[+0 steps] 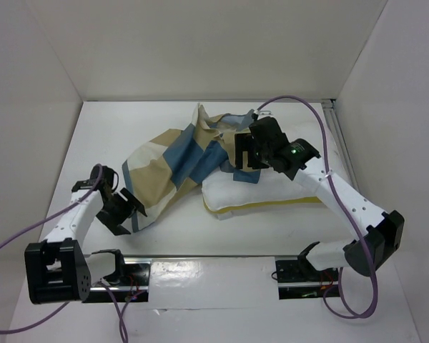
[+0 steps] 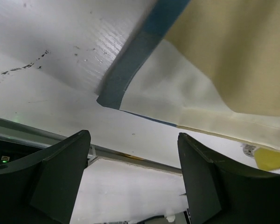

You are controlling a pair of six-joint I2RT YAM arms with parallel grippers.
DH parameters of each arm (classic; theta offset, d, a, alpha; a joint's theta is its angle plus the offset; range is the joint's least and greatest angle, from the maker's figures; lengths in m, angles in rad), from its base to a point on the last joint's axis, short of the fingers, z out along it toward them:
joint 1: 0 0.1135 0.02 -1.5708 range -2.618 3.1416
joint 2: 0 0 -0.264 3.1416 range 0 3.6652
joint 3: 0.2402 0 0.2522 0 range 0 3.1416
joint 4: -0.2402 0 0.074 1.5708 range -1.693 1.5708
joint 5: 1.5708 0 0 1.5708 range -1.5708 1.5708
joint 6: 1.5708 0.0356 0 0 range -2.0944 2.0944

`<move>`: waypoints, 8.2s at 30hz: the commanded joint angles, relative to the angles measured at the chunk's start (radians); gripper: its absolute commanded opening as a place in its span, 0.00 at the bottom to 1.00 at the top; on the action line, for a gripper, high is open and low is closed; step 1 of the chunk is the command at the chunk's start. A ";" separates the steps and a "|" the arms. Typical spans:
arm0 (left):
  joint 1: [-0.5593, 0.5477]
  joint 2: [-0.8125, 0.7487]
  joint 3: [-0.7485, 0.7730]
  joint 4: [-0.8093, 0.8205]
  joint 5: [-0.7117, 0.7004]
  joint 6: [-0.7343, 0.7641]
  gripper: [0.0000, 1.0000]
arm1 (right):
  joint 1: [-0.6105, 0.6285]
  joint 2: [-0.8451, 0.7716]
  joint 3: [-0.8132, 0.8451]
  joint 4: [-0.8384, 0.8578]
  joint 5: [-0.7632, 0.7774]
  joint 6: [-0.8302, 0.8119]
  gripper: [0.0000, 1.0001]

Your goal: Put the pillow into the pillowcase

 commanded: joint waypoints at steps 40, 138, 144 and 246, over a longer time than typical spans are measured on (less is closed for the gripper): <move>0.022 0.153 0.497 0.090 0.008 -0.032 0.00 | 0.166 0.284 0.020 0.139 0.330 0.213 0.90; 0.129 0.409 0.934 0.128 0.151 -0.035 0.00 | -0.116 0.106 -0.101 0.236 0.442 -0.099 0.00; 0.129 0.523 1.203 0.128 0.220 -0.045 0.00 | -0.225 0.042 0.256 0.191 0.433 -0.202 0.00; -0.313 0.828 0.915 0.132 -0.128 0.353 1.00 | 0.011 0.243 -0.028 -0.031 0.022 -0.016 0.96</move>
